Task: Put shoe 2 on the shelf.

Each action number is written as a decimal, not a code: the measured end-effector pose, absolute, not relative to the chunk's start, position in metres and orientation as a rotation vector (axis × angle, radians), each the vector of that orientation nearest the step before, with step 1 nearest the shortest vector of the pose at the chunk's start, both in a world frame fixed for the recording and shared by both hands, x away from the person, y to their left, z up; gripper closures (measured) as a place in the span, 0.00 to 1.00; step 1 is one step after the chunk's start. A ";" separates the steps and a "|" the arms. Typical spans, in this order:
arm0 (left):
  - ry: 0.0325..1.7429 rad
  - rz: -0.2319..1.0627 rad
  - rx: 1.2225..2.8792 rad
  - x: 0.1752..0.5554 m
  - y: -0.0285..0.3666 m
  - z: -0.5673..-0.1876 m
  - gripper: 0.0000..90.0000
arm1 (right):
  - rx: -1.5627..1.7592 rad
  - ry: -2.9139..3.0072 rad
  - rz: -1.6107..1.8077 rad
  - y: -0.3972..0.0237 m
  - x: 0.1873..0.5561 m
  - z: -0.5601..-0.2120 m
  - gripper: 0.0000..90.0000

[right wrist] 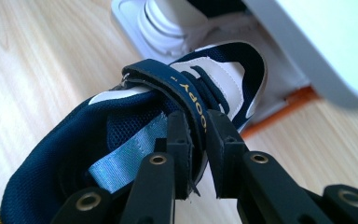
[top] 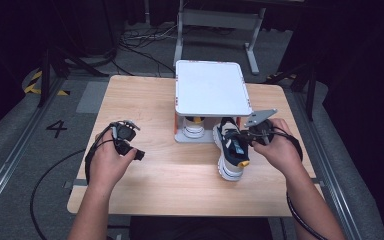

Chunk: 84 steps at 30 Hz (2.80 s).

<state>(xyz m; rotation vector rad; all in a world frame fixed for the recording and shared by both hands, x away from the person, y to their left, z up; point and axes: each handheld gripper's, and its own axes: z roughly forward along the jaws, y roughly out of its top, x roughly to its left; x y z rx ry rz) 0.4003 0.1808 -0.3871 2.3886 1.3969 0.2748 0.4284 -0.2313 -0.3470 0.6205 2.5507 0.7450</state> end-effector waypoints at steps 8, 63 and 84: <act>1.441 0.284 2.368 0.389 0.193 -0.388 0.30 | 0.639 2.551 0.772 -0.209 0.459 -0.359 0.89; 1.327 0.211 2.477 0.410 0.162 -0.390 0.30 | 1.137 2.685 0.775 -0.203 0.384 -0.420 0.67; 1.392 0.216 2.448 0.396 0.178 -0.392 0.30 | 1.279 2.456 0.820 -0.192 0.413 -0.423 0.43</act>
